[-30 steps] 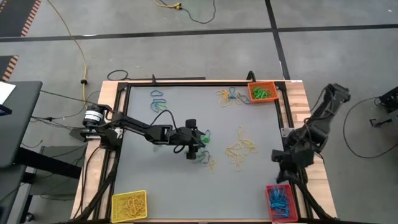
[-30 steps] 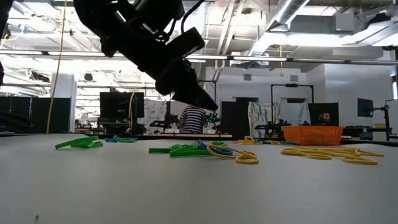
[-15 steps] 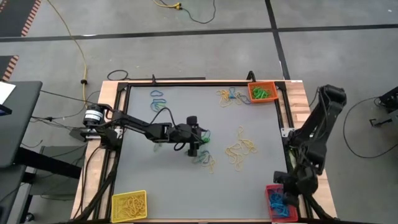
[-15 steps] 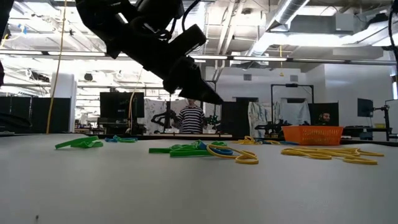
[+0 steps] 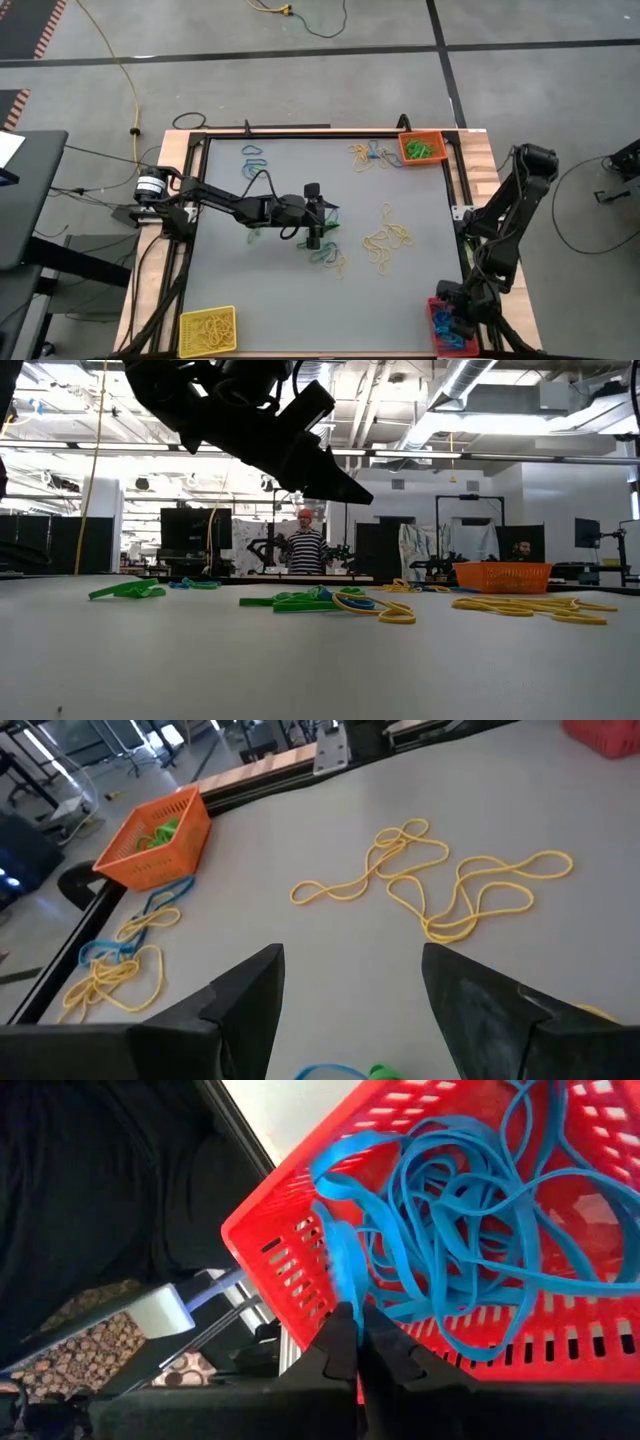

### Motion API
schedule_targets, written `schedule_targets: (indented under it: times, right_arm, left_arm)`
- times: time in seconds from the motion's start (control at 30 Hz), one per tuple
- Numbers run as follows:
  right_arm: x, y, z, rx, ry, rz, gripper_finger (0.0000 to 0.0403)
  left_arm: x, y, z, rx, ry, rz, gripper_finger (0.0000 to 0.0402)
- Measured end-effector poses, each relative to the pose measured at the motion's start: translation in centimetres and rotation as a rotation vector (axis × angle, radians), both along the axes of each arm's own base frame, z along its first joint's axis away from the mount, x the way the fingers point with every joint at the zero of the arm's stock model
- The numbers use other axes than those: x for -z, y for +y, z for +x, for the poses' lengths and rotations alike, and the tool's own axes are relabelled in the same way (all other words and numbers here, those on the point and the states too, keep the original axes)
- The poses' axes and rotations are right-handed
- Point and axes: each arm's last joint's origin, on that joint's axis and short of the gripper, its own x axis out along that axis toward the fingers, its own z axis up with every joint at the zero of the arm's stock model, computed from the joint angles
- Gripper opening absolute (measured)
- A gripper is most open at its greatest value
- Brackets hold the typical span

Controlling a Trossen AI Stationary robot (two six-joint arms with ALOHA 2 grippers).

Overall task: Sort rubber bands into baskets
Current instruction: Put the blue rubber band into the red bin

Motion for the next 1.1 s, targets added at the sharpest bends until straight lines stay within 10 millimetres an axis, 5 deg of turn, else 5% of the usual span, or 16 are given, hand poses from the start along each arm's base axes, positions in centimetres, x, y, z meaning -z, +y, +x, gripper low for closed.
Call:
schedule_targets:
  times: [0.27,0.7,1.1]
  right_arm:
    - [-0.5,0.3,0.0,-0.035,0.002,0.005,0.0054]
    - [-0.5,-0.5,0.0,-0.005,0.087,-0.033,0.0234]
    - [-2.5,-3.8,0.9,0.009,-0.103,-0.086,0.0235]
  left_arm:
    - [0.0,0.0,0.0,0.006,0.0,0.017,0.0229]
    - [0.1,0.3,-0.1,0.002,0.021,0.02,0.0229]
    - [0.3,0.3,-0.1,-0.004,0.037,0.008,0.0229]
